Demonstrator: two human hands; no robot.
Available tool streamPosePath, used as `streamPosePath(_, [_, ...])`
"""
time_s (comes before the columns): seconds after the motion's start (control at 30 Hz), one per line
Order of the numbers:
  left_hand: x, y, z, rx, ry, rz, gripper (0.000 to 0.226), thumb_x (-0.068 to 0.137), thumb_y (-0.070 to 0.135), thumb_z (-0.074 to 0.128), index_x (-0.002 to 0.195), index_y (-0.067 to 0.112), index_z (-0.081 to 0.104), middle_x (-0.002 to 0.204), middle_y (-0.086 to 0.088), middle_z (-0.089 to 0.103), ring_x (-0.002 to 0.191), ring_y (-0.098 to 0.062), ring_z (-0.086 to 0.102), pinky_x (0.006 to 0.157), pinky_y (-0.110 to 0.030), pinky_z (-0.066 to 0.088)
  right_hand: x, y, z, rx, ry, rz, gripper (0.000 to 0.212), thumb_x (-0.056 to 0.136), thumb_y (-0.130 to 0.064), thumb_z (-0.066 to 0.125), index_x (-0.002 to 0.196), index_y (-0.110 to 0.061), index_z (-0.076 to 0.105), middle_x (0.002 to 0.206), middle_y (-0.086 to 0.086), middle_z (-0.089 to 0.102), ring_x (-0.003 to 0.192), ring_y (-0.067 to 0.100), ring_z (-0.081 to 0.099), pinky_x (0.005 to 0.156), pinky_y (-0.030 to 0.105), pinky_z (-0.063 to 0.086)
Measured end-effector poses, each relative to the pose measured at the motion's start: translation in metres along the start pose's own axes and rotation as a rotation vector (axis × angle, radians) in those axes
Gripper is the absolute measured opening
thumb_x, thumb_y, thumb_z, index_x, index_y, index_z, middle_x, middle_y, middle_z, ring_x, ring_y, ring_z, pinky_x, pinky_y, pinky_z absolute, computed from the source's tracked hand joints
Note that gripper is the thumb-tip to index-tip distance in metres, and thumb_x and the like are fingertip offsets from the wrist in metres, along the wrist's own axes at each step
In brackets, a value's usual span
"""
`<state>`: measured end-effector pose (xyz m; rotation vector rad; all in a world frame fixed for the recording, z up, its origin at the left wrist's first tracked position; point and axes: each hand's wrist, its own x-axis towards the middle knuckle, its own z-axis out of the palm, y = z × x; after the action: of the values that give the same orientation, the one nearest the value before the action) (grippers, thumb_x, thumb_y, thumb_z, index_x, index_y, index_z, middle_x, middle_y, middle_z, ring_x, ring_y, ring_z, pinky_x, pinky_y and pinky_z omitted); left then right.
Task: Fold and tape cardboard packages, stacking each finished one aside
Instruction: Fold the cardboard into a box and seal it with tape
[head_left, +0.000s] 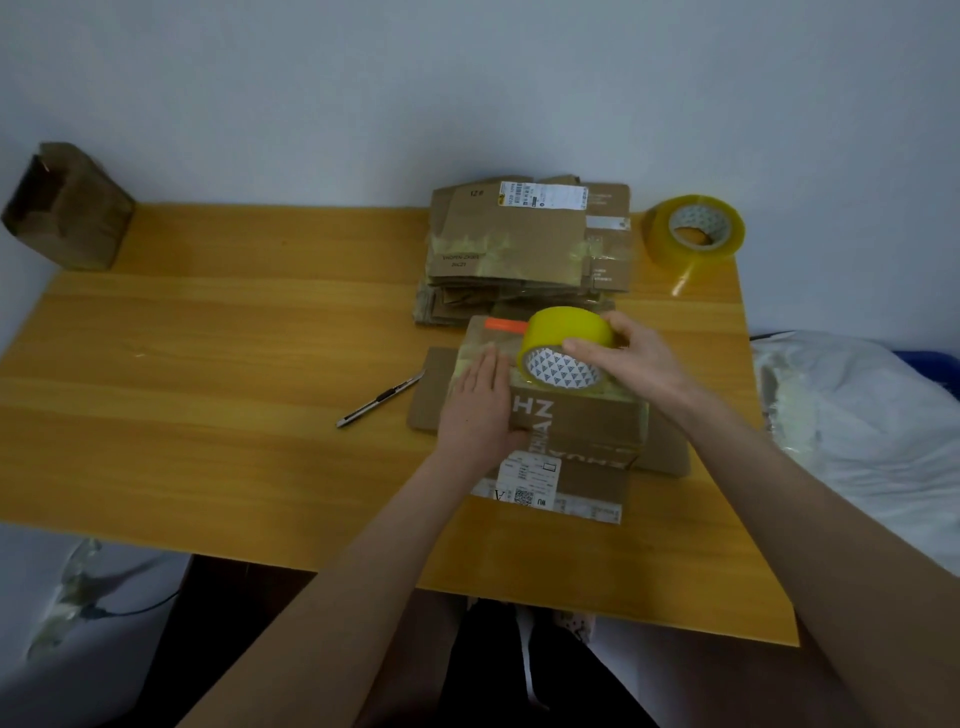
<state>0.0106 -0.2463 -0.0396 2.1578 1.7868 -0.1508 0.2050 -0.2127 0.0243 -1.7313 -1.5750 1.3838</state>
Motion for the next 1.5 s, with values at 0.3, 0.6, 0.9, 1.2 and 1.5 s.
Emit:
streamPosePath(0.3, [-0.009, -0.025, 0.012, -0.036, 0.076, -0.002, 0.105, 0.086, 0.04, 0.067, 0.151, 0.008, -0.008, 0.16, -0.008, -0.004, 0.148, -0.021, -0.003, 0.118, -0.033, -0.001, -0.003, 0.002, 0.03, 0.078, -0.023, 0.025, 0.049, 0.074, -0.042, 0.078, 0.114, -0.022, 0.057, 0.1, -0.008, 0.061, 0.093, 0.01, 0.059, 0.078, 0.024, 0.049])
streamPosePath(0.6, [-0.009, -0.059, -0.004, 0.044, -0.041, -0.077, 0.096, 0.087, 0.038, 0.065, 0.151, 0.007, 0.001, 0.16, -0.01, -0.003, 0.147, -0.027, -0.005, 0.118, -0.04, 0.001, 0.016, -0.032, 0.066, -0.216, -0.006, -0.217, 0.063, 0.077, -0.028, 0.074, 0.133, -0.028, 0.045, 0.126, -0.003, 0.055, 0.112, 0.019, 0.053, 0.093, 0.043, 0.047])
streamPosePath(0.9, [-0.01, -0.063, -0.009, -0.03, -0.056, -0.081, 0.107, 0.083, 0.032, 0.071, 0.151, 0.01, -0.007, 0.16, -0.005, -0.011, 0.148, -0.02, -0.005, 0.118, -0.034, -0.001, 0.014, -0.025, 0.02, -0.444, -0.017, -0.179, 0.06, 0.074, -0.048, 0.072, 0.13, -0.043, 0.052, 0.13, -0.001, 0.059, 0.114, 0.024, 0.055, 0.093, 0.046, 0.049])
streamPosePath(1.2, [-0.007, -0.04, -0.019, 0.064, -0.081, -0.091, 0.099, 0.083, 0.037, 0.07, 0.152, 0.031, -0.001, 0.159, -0.016, -0.007, 0.146, -0.034, -0.003, 0.117, -0.049, 0.006, 0.001, -0.016, 0.002, -0.289, 0.04, -0.073, 0.057, 0.078, -0.049, 0.073, 0.124, -0.027, 0.047, 0.116, 0.003, 0.056, 0.099, 0.023, 0.058, 0.079, 0.039, 0.053])
streamPosePath(1.5, [-0.007, -0.012, -0.003, 0.062, -0.071, 0.006, 0.11, 0.081, 0.045, 0.069, 0.151, 0.011, -0.008, 0.159, -0.011, -0.015, 0.147, -0.031, -0.008, 0.118, -0.04, 0.0, -0.007, -0.005, 0.007, -0.188, -0.006, -0.085, 0.06, 0.073, -0.04, 0.08, 0.122, -0.024, 0.049, 0.105, -0.002, 0.055, 0.094, 0.019, 0.057, 0.076, 0.035, 0.054])
